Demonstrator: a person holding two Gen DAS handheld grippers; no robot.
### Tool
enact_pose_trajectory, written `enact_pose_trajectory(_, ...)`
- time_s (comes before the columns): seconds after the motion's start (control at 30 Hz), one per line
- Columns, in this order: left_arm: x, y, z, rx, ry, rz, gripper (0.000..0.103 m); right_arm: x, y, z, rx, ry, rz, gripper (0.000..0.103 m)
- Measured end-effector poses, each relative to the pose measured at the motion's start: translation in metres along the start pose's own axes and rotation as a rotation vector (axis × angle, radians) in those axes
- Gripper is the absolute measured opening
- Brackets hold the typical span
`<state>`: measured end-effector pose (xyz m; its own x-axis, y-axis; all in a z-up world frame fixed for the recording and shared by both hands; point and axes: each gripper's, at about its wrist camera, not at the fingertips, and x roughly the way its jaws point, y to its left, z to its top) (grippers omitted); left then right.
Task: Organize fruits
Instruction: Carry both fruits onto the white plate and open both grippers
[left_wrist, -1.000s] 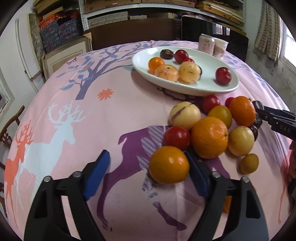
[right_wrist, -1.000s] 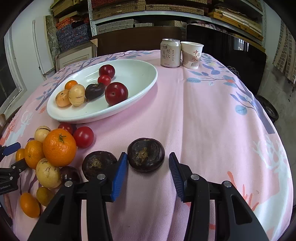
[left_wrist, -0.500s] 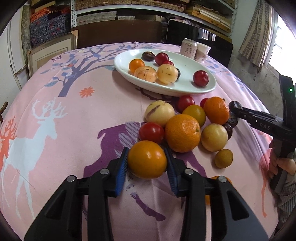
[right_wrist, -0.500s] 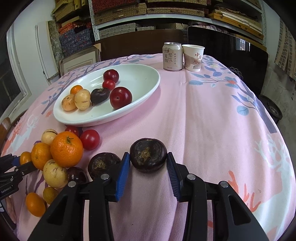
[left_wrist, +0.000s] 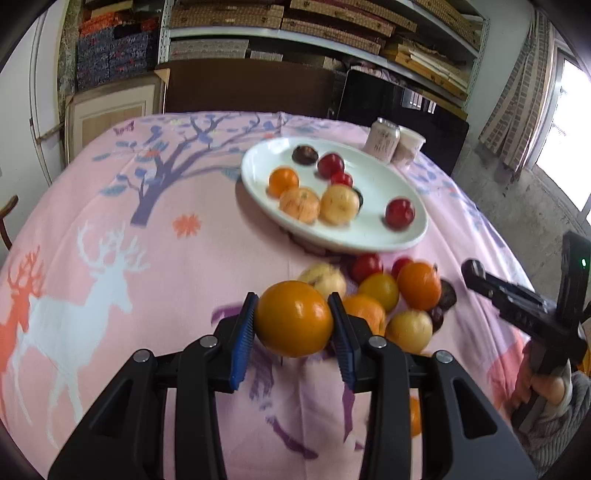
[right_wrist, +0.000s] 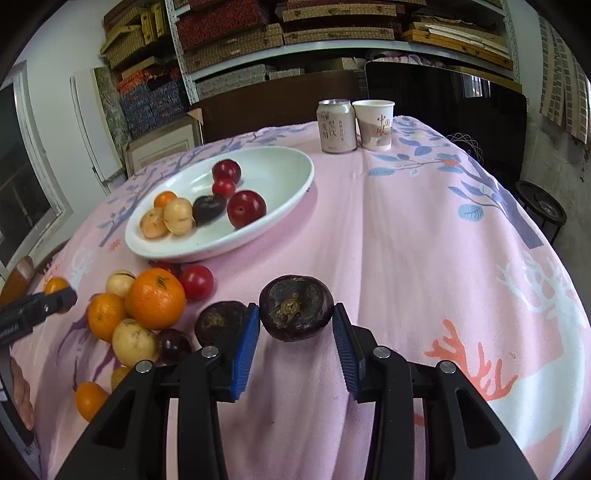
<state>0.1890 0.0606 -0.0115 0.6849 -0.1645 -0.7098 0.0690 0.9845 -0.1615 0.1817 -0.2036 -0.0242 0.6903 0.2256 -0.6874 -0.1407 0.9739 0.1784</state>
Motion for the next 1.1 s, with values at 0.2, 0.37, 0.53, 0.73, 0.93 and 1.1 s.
enact_pose_trajectory(0.2, 0.011, -0.005, 0.063, -0.005, -0.058, -0.006, 0.038, -0.006, 0.003, 0.046, 0.022, -0.028, 0.051, 0.041)
enact_pose_trajectory(0.37, 0.057, 0.000, 0.106, -0.054, -0.038, -0.019, 0.038, 0.016, 0.021, 0.088, -0.016, -0.041, 0.069, 0.041)
enact_pose_trajectory(0.53, 0.113, 0.002, 0.134, -0.070, 0.017, -0.035, 0.038, 0.058, 0.037, 0.114, -0.056, -0.010, 0.085, 0.041)
enact_pose_trajectory(0.73, 0.151, -0.007, 0.155, -0.039, 0.016, -0.063, 0.054, 0.098, 0.031, 0.128, -0.029, 0.033, 0.093, 0.041)
enact_pose_trajectory(0.93, 0.152, -0.008, 0.157, -0.022, 0.008, -0.074, 0.071, 0.114, 0.022, 0.125, 0.001, 0.062, 0.094, 0.043)
enact_pose_trajectory(1.1, 0.139, -0.004, 0.152, -0.036, -0.009, -0.072, 0.074, 0.104, 0.022, 0.122, -0.004, 0.046, 0.086, 0.048)
